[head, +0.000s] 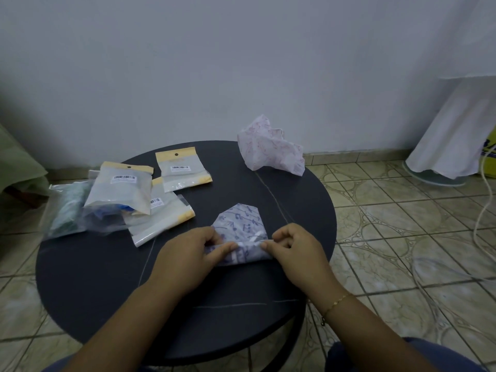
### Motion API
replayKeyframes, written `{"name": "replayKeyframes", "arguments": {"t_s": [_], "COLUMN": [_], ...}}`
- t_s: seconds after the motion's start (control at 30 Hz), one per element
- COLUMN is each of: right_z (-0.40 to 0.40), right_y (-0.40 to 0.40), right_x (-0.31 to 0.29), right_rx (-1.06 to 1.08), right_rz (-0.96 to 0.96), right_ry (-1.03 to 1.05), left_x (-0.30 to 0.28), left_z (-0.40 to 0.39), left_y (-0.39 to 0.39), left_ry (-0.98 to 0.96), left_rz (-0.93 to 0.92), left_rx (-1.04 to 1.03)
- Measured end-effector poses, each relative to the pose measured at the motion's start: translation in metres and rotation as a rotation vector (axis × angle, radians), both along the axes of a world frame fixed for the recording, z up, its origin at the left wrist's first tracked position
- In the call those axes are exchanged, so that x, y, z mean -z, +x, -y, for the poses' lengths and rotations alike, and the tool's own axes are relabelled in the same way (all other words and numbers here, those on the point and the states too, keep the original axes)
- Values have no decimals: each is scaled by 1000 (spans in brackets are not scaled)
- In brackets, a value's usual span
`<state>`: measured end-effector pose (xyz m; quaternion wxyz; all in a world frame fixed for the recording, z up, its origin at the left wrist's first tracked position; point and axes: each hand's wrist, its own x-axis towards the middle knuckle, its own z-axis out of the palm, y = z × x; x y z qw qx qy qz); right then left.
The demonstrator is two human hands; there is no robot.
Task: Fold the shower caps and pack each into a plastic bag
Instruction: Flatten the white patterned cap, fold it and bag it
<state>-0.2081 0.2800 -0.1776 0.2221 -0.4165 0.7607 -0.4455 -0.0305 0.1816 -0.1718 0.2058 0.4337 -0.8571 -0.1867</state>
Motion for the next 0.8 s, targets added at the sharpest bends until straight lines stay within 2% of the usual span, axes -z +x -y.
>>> {"name": "replayKeyframes", "arguments": {"t_s": [0.2,0.33,0.4,0.5,0.6,0.67,0.8], "right_z": [8,11,12,13,11,9,10], "right_y": [6,8,10,9,7,5,1], "right_x": [1,9,12,19,17,16,12], "right_rx": [64,40,-16,-80,-126,-178,-367], "right_rz": [-134,-375,-500,-724,-766,-823,-724], "right_ry": [24,-47,-96,-104,-29,3,51], "left_x": [9,20,23,21,18,19,19], "left_z": [6,7,5,0,-4,-3,-4], "left_y": [-3,-9,-13,-14,-12,-11,-9], "left_ry": [-158,-451,-523,-466,-354,-352,-365], "left_rz": [85,-33,-66,-39,10,71,113], "left_rx": [-43,105,240,299,263,275,273]}}
